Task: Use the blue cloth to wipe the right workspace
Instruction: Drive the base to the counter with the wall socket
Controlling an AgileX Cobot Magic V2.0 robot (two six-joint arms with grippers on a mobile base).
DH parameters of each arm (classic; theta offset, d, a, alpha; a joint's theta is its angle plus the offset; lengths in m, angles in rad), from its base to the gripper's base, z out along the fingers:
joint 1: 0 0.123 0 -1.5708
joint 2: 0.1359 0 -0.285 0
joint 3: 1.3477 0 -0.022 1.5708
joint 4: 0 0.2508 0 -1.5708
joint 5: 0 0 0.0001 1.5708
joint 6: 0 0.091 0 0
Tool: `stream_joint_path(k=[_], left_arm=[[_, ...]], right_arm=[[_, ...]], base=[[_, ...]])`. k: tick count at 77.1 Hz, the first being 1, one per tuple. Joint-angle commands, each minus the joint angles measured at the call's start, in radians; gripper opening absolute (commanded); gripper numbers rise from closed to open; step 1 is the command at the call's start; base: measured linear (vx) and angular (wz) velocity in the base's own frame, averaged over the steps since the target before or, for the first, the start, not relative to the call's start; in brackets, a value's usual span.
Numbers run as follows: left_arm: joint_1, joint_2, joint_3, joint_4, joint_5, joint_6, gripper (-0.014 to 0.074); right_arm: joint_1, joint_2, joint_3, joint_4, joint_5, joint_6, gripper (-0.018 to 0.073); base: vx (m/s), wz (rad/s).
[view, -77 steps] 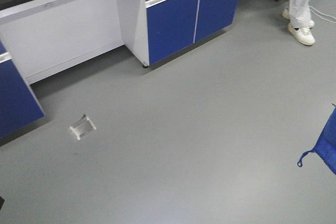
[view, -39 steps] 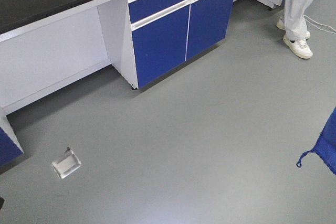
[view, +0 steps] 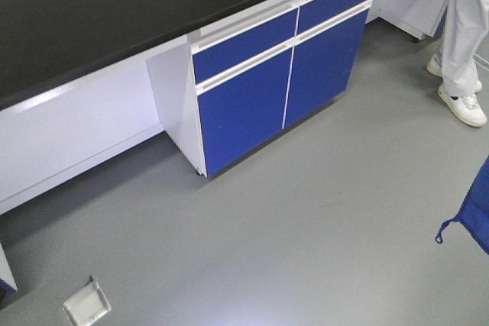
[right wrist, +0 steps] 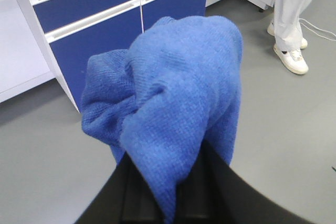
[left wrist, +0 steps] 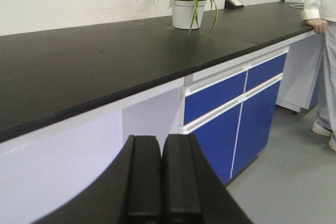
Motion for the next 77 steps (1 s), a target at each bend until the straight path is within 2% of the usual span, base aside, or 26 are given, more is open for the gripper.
stream_joint_path(k=[1,26,77], left_arm=[[0.0,-0.009,-0.025,-0.003,-0.084,0.0,-0.0006],[0.0,-0.009,-0.025,-0.003,-0.084,0.0,-0.0006],[0.0,-0.009,-0.025,-0.003,-0.084,0.0,-0.0006]], right_arm=[[0.0,0.011,-0.027,-0.015,-0.072,-0.008,-0.0004],[0.0,0.011,-0.027,-0.015,-0.069,-0.008,-0.0004],[0.0,0.011,-0.027,-0.016,-0.071,-0.008,-0.0004]], base=[[0.44,0.07],[0.43,0.24],[0.4,0.58]])
